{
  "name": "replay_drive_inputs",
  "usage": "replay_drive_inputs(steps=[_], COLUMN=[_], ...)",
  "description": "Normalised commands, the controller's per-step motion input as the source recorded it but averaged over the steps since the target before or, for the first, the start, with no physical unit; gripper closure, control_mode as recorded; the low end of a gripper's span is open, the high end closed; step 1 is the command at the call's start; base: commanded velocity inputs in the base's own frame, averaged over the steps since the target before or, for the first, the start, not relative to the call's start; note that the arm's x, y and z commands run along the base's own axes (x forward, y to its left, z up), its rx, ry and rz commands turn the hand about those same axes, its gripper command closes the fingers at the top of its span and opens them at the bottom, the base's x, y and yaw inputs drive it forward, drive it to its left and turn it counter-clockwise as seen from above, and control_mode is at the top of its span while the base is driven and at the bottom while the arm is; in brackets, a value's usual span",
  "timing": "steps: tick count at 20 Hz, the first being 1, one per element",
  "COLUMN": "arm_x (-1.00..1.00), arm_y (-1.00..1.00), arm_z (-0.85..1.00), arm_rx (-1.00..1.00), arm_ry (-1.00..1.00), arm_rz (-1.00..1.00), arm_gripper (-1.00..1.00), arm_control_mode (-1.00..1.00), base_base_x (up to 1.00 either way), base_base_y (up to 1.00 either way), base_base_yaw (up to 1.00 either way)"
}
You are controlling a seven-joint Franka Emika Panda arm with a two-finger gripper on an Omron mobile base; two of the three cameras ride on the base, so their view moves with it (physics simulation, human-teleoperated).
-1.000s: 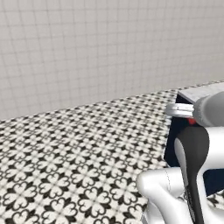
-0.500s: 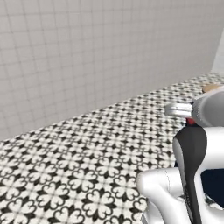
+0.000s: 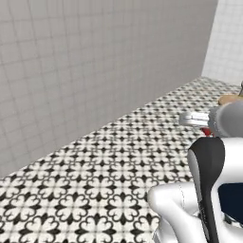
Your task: Take the strawberry from the fridge and place it on top of the pancake, located on the dining counter.
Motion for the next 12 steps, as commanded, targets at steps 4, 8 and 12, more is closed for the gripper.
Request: replay_drive_inputs(steps=[4,8,12], arm_x=[0.0,0.0,0.0], arm_y=[0.0,0.0,0.0], arm_z=[0.0,0.0,0.0], arm_rx=[0.0,0.0,0.0], arm_ry=[0.0,0.0,0.0], arm_rz=[0.0,0.0,0.0], arm_gripper=[1.0,1.0,1.0], arm_control_mode=[1.0,1.0,1.0], base_base_x=[1.0,1.0,1.0], base_base_y=[0.5,0.5,0.5], base_base_yaw=[-0.4,-0.42,-0.43])
